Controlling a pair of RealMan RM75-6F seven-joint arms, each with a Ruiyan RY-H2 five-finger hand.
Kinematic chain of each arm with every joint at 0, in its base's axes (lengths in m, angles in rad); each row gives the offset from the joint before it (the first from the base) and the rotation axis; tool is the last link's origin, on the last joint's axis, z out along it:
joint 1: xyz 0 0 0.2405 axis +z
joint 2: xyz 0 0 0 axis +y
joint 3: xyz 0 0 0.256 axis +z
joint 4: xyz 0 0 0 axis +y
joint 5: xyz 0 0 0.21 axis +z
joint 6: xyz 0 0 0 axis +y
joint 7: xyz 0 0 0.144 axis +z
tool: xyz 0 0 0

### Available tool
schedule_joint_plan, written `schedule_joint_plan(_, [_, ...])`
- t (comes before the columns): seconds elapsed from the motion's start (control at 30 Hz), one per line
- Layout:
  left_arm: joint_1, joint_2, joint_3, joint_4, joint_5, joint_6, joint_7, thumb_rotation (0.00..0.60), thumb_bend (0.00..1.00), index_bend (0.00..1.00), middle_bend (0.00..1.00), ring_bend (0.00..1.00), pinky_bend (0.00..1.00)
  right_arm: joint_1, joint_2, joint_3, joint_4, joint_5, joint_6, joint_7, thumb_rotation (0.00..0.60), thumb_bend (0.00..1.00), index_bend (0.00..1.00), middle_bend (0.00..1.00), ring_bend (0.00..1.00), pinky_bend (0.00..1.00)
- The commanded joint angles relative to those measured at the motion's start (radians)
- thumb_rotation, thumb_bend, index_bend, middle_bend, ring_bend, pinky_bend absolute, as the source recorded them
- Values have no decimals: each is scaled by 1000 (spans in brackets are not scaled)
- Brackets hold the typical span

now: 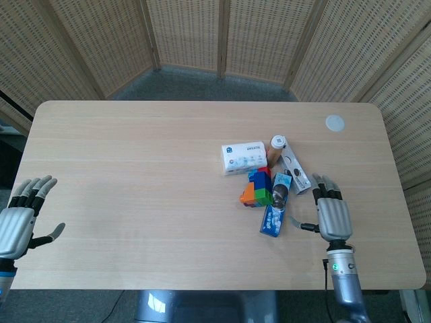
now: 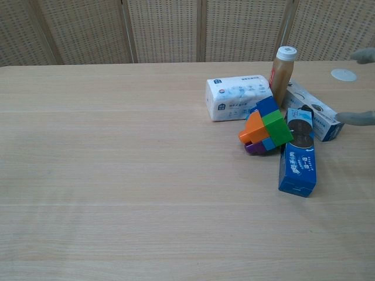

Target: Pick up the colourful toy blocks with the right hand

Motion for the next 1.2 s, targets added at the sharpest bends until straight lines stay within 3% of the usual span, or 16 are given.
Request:
schedule_joint_plan(0.03, [-2, -1, -2, 6, -1, 0, -9, 600, 319, 84, 45, 0, 0, 28, -50, 12, 24, 27, -7, -50, 347, 1, 0, 0, 0, 0])
schedule_joint_plan(0.27, [5, -1, 4, 19, -1, 7, -23, 600, 320, 84, 39, 0, 0, 70, -64, -13, 53, 29, -89, -78, 340, 0, 0, 0, 0, 0])
schedule_joint_plan(0.73, [6, 5, 3, 9, -4, 12, -10, 600, 318, 84, 29, 0, 0, 132, -104, -40, 164, -35, -187, 0, 333, 0, 0, 0, 0, 0])
schedule_joint_plan(1.0, [8, 8, 2, 13, -12, 14, -15, 600, 318, 83, 27, 0, 0, 157, -158, -54, 246, -65, -208, 10, 334, 0, 0, 0, 0, 0])
schedule_joint_plan(1.2, [8, 8, 1, 15, -11, 15, -18, 600, 319, 83, 27, 0, 0, 162, -204, -67, 339, -133, -164, 35, 332, 0, 0, 0, 0, 0])
